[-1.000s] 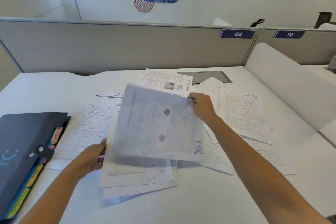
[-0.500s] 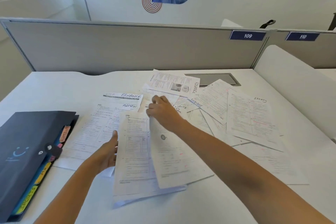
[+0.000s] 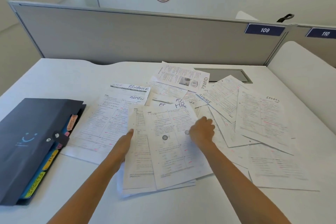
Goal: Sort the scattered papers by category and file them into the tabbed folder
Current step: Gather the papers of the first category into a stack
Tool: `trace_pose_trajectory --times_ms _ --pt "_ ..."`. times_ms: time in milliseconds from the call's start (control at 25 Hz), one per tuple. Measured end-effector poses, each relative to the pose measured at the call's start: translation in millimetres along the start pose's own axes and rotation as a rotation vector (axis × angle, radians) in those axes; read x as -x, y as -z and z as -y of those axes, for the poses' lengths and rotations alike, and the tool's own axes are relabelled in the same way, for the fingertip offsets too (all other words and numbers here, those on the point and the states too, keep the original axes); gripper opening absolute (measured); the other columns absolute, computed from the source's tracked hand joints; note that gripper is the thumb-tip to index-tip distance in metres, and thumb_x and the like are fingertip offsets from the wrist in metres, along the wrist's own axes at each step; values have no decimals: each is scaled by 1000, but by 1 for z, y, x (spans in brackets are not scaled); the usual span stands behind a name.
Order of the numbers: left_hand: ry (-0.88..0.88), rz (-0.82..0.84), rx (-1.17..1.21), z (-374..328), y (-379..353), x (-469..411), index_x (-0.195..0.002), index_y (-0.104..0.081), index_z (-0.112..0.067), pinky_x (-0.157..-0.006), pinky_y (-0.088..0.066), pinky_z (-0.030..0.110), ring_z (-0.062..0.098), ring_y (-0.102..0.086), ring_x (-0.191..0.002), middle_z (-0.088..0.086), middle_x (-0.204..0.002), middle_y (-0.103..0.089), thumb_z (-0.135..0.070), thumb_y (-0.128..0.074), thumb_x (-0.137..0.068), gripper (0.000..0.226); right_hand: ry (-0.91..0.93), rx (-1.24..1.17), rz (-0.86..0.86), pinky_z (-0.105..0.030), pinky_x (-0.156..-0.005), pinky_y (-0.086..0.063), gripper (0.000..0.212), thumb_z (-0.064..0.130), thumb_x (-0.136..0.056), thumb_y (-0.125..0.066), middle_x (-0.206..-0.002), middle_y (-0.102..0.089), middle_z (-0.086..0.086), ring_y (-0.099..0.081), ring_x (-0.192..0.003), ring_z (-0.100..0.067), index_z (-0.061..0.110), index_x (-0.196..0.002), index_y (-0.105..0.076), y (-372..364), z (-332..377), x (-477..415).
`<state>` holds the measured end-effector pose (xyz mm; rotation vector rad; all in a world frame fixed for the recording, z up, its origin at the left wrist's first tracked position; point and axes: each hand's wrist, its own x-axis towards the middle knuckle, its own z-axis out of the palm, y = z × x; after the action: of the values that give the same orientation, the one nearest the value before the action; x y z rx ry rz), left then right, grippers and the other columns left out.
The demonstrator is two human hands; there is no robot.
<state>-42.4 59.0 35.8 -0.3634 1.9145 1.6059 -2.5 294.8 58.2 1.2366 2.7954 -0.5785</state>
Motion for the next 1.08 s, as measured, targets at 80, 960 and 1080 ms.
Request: trace_pose_trajectory --times_ms 80,960,1080 --pt "-5 -9 -27 1 -5 -1 -99 -64 -23 -91 -51 53 30 -67 -94 8 -99 -71 -50 -34 -98 40 25 16 60 -36 -100 -39 52 26 -94 -51 -135 -37 -21 -40 -122 -32 -4 -132 -32 -8 -10 11" --pt "-929 -18 137 -83 -14 60 -111 -57 -19 -78 -55 30 12 -64 -98 -7 -105 -67 -29 -50 -96 19 399 -1302 -374 -17 -75 -53 21 17 -91 -61 -105 -61 0 -62 -97 -11 15 -106 -47 76 23 50" --pt "-911 -60 120 -80 -11 63 -110 -58 -26 -72 -52 18 2 -65 -93 -14 -101 -68 -38 -50 -93 22 401 -1324 -285 -21 -77 -54 21 30 -88 -61 -107 -62 2 -61 -99 -10 23 -103 -47 57 9 54"
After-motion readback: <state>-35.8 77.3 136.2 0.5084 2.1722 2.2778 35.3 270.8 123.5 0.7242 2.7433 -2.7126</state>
